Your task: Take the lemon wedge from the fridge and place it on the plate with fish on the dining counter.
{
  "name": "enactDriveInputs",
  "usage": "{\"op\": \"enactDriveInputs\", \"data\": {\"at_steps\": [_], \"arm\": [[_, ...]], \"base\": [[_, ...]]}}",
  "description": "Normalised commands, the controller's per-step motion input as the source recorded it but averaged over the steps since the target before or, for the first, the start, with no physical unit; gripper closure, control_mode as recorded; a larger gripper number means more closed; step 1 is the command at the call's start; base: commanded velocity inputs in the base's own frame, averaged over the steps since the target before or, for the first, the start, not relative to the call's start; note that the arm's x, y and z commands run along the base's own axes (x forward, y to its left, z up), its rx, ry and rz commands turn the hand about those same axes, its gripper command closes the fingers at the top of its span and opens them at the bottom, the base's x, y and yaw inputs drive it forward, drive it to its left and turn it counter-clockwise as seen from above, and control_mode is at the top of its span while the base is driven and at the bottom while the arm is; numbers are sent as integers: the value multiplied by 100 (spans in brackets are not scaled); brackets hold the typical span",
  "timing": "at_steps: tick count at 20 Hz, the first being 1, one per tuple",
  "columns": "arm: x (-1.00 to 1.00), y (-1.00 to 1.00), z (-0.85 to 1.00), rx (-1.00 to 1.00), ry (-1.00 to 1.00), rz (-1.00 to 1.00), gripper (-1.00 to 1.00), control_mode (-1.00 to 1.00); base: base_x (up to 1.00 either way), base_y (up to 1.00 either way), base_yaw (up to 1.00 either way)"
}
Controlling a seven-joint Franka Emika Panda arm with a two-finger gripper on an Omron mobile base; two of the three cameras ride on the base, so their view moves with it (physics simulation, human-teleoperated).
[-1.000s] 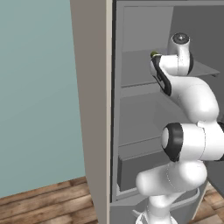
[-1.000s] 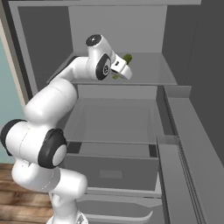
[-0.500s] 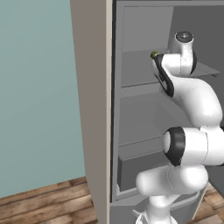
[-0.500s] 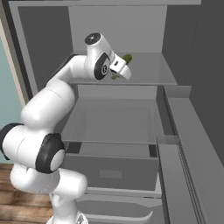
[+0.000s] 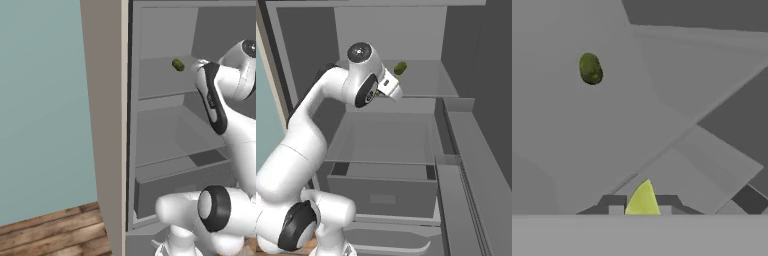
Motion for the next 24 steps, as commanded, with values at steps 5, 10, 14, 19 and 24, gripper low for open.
{"op": "enactDriveInputs", "data": {"at_steps": [5, 10, 14, 19, 24], "arm": [[-100, 1, 6, 7, -2, 20, 100, -100], [-100, 22, -30, 0, 0, 27, 100, -100], [-100, 60, -36, -6, -9, 27, 100, -100], [-91, 60, -21, -5, -23, 20, 100, -100], [-40, 28, -16, -3, 0, 18, 100, 100]], "base": [[0, 0, 0], [0, 0, 0], [0, 0, 0], [0, 0, 0], [-56, 36, 38]]}}
